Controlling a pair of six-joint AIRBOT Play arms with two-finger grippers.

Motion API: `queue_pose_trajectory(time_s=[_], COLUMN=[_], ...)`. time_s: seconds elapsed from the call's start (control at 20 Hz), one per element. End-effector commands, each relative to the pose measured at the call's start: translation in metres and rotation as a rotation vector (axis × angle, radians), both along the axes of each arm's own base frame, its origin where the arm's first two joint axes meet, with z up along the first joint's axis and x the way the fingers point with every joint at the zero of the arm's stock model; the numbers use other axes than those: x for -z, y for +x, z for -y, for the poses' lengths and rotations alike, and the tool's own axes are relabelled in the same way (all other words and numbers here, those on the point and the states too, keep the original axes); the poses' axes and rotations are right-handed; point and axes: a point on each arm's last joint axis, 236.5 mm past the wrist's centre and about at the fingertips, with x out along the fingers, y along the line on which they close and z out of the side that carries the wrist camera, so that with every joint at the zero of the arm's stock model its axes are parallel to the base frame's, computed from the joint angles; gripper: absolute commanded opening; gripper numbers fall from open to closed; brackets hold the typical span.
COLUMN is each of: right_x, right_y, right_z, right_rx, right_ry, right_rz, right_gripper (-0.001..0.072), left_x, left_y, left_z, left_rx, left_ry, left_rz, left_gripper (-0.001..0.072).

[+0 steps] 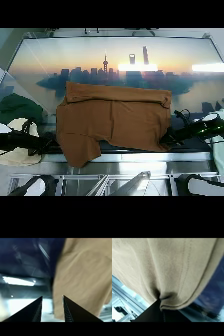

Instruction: Fold the shirts.

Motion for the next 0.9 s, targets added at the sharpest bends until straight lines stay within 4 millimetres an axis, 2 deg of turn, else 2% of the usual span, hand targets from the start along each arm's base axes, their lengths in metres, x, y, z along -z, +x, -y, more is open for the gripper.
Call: queue_pose_trajectory(time_s=[0.0,0.2,0.25,0.35,0.4,0.45,0.6,0.75,0.85], right_x=[0.021,0.020,0.019,0.014,0.011,0.008,-0.001,-0.015,-0.030], right_y=[0.030,0.029,0.028,0.031,0.032,0.033,0.030,0.026,0.023], right_z=[0.019,0.018,0.018,0.017,0.017,0.018,0.031,0.059,0.069], right_rx=[0.080,0.076,0.072,0.066,0.063,0.065,0.141,0.275,0.350], right_ry=[-0.122,-0.115,-0.111,-0.102,-0.095,-0.084,-0.057,-0.023,0.023], right_rz=[0.101,0.095,0.094,0.097,0.097,0.094,0.054,0.015,-0.007], right_gripper=[0.0019,0.0019,0.0019,0.0019,0.0019,0.0018,0.0019,0.0019,0.0019], left_x=[0.011,0.041,0.043,0.039,0.035,0.028,0.001,-0.022,-0.034], left_y=[0.012,-0.014,-0.016,-0.002,0.010,0.021,0.041,0.036,0.037], left_z=[0.025,0.054,0.058,0.058,0.056,0.053,0.032,0.004,-0.006], left_rx=[0.076,0.228,0.246,0.253,0.248,0.243,0.188,0.082,0.036], left_ry=[-0.080,-0.102,-0.112,-0.110,-0.100,-0.089,-0.065,-0.078,-0.072], left_rz=[0.027,-0.109,-0.131,-0.104,-0.071,-0.033,0.044,0.057,0.091], left_gripper=[0.0284,0.0285,0.0243,0.0241,0.0173,0.0003,0.0024,0.0025,0.0025])
